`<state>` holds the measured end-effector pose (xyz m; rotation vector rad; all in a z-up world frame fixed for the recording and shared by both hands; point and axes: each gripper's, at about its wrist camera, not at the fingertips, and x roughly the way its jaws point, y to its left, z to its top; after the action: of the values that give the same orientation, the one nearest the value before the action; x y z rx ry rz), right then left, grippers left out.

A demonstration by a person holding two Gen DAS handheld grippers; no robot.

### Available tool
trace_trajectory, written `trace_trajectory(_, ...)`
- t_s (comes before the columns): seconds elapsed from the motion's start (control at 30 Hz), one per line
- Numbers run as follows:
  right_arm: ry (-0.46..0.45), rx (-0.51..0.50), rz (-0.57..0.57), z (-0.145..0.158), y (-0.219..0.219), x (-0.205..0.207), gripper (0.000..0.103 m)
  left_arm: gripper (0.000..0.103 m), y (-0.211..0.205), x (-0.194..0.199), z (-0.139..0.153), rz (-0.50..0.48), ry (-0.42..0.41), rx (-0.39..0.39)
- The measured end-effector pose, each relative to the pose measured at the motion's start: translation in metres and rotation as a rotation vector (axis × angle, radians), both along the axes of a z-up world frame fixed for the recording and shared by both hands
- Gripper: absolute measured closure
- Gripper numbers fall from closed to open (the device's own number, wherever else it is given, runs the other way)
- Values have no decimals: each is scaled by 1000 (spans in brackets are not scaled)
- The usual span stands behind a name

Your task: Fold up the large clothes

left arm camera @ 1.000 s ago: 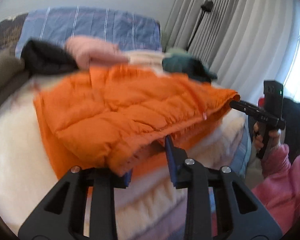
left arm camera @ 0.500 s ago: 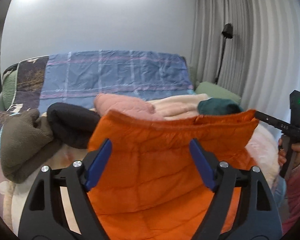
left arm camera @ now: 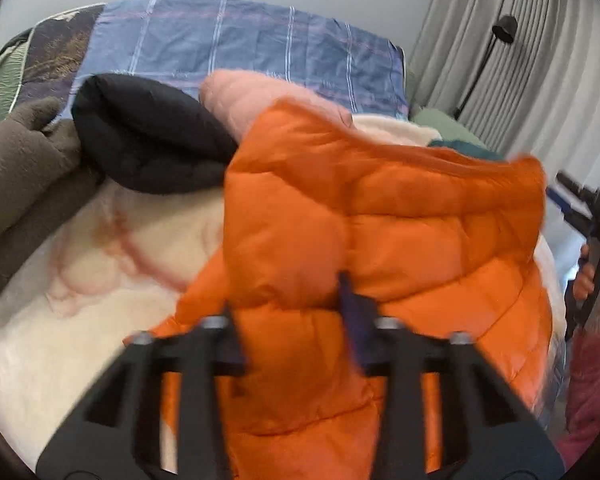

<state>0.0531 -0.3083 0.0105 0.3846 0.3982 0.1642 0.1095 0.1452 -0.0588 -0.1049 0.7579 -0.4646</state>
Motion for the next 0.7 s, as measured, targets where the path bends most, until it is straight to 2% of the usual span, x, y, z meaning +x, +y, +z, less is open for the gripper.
trace_trajectory(0.03,11,18,14,-3,-3,2,24,86,1,-1,-3,-2,7,7)
trace_trajectory(0.13,83,1,36,-19,-5,10,24,88,4,-9,-11,27,5,26)
trace_trajectory(0.23,242,-142,-5,-53,8,31,25,87,11,-19,-14,46,-4,43)
trace_trajectory(0.27,314,-214,-46,-67,14,38,28,82,9,-19,-15,50,-7,58)
trace_trajectory(0.3,429,-285,-100,-92,22,46,38,76,8,-16,-16,67,-4,79)
trace_trajectory(0.33,473,-243,-113,-107,23,46,39,59,6,-11,-19,87,8,89)
trace_trajectory(0.37,510,-156,-134,-122,20,42,40,45,3,-7,-21,106,13,96)
trace_trajectory(0.43,493,-127,-186,-127,20,28,47,41,-2,1,-26,134,15,120)
trace_trajectory(0.53,445,-235,-241,-116,34,10,49,36,-11,1,-28,129,-8,165)
trace_trajectory(0.6,444,-262,-230,-110,33,8,49,31,-14,-2,-29,139,-19,207)
trace_trajectory(0.67,429,-215,-244,-99,20,7,49,21,-12,-9,-26,177,-29,247)
trace_trajectory(0.7,401,-181,-257,-87,16,2,49,21,-10,-12,-22,194,-37,257)
